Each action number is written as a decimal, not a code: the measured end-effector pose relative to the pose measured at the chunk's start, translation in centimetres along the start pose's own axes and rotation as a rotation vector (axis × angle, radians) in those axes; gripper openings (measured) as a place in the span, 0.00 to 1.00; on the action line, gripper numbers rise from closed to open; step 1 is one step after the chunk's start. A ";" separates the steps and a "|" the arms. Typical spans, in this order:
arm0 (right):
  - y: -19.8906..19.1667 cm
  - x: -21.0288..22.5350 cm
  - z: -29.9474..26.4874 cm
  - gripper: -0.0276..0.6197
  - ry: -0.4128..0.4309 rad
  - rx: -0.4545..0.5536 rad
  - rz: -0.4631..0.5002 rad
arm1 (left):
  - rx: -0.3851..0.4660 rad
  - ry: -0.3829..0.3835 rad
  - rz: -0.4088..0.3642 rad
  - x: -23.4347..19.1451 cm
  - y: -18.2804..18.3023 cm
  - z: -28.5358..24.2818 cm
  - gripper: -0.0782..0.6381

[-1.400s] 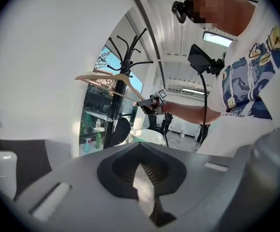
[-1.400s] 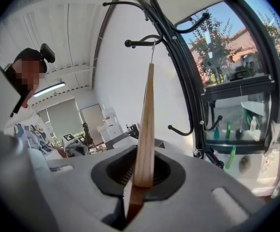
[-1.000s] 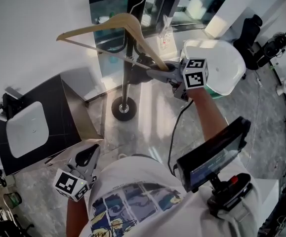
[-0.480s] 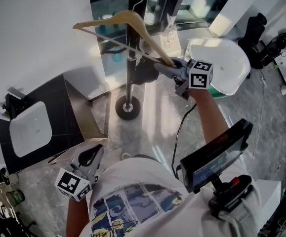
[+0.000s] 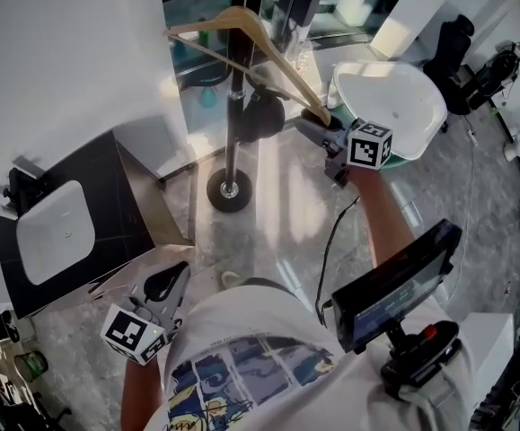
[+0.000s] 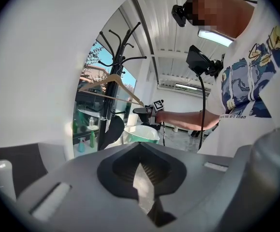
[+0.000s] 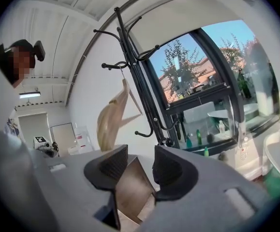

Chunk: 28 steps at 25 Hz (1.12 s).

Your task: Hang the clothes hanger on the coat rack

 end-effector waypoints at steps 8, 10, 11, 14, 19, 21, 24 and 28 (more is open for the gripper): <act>-4.4 -7.0 6.0 0.29 -0.140 -0.042 -0.042 | -0.026 -0.070 -0.026 2.5 -2.6 4.5 0.11; -5.5 -9.9 7.0 0.29 -0.170 -0.074 -0.027 | -0.031 -0.086 -0.031 3.4 -3.1 5.8 0.11; -6.0 -11.6 7.4 0.29 -0.183 -0.090 -0.013 | -0.032 -0.094 -0.034 3.8 -3.3 6.4 0.11; -6.7 -16.8 8.2 0.28 -0.206 -0.125 0.039 | -0.029 -0.117 -0.037 4.7 -4.2 8.1 0.11; -7.0 -26.0 8.8 0.22 -0.182 -0.113 0.102 | -0.031 -0.144 -0.045 6.4 -5.8 10.3 0.11; -6.8 -29.5 8.7 0.15 -0.167 -0.105 0.131 | -0.021 -0.152 -0.054 7.0 -6.0 11.1 0.11; -6.8 -34.6 8.5 0.07 -0.126 -0.103 0.176 | -0.005 -0.160 -0.058 8.1 -6.6 12.4 0.11; -6.8 -39.6 8.9 0.05 -0.066 -0.108 0.219 | 0.001 -0.174 -0.063 10.1 -7.4 13.1 0.11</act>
Point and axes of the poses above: the fingertips, and each gripper's own axes: z backward along the fingers, x to its right, y out of its top, the point moved 2 cm from there along z, backward along the fingers, and after that the axes turned 13 degrees about z, right-handed, at the moved point
